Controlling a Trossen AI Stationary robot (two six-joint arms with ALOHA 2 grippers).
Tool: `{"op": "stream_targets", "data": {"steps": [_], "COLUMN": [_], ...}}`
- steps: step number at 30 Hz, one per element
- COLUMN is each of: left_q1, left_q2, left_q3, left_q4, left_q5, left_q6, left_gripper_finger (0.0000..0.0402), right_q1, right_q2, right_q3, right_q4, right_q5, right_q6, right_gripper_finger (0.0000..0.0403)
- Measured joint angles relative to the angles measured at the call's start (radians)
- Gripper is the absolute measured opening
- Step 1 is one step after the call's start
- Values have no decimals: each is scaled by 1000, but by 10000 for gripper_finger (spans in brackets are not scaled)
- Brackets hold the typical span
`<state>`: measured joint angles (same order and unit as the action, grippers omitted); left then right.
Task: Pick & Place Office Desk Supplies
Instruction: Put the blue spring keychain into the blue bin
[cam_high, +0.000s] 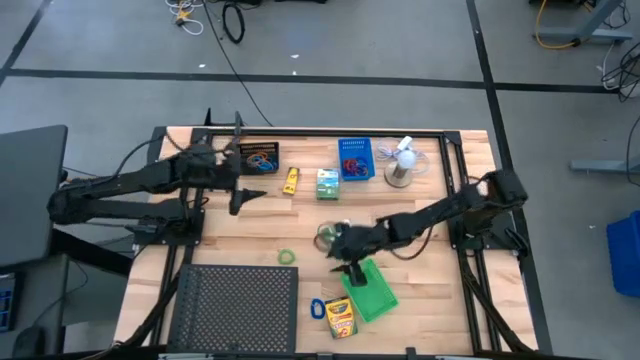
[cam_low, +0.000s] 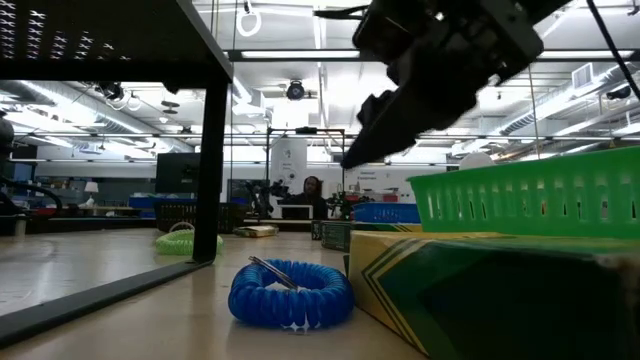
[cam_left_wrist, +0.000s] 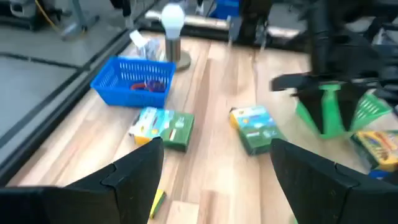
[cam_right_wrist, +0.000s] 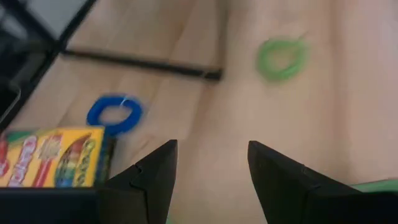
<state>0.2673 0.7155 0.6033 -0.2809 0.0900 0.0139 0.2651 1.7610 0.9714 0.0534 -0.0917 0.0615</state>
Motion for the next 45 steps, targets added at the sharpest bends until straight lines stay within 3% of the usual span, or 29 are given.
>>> {"op": "stream_targets", "data": {"steps": [9,19,25,32,45], "left_q1": [-53,-85,-85,-85,-85], "left_q2": [223,383,416,415,415], "left_q3": [0,0,0,0,0], "left_q4": [12,48,98,111,121], "left_q5": [-2,-3,-4,-4,-3], "left_q6": [-26,-33,-11,-2,5], "left_gripper_finger": [303,303,303,303,303], "right_q1": [88,96,101,114,143], "right_q2": [206,223,270,347,406], "right_q3": [288,354,356,384,459], "right_q4": [-261,-251,-193,-197,-288], "right_q5": [-2,-18,-22,-26,-14], "right_q6": [-8,102,148,167,111], "right_gripper_finger": [205,205,202,170,165]}}
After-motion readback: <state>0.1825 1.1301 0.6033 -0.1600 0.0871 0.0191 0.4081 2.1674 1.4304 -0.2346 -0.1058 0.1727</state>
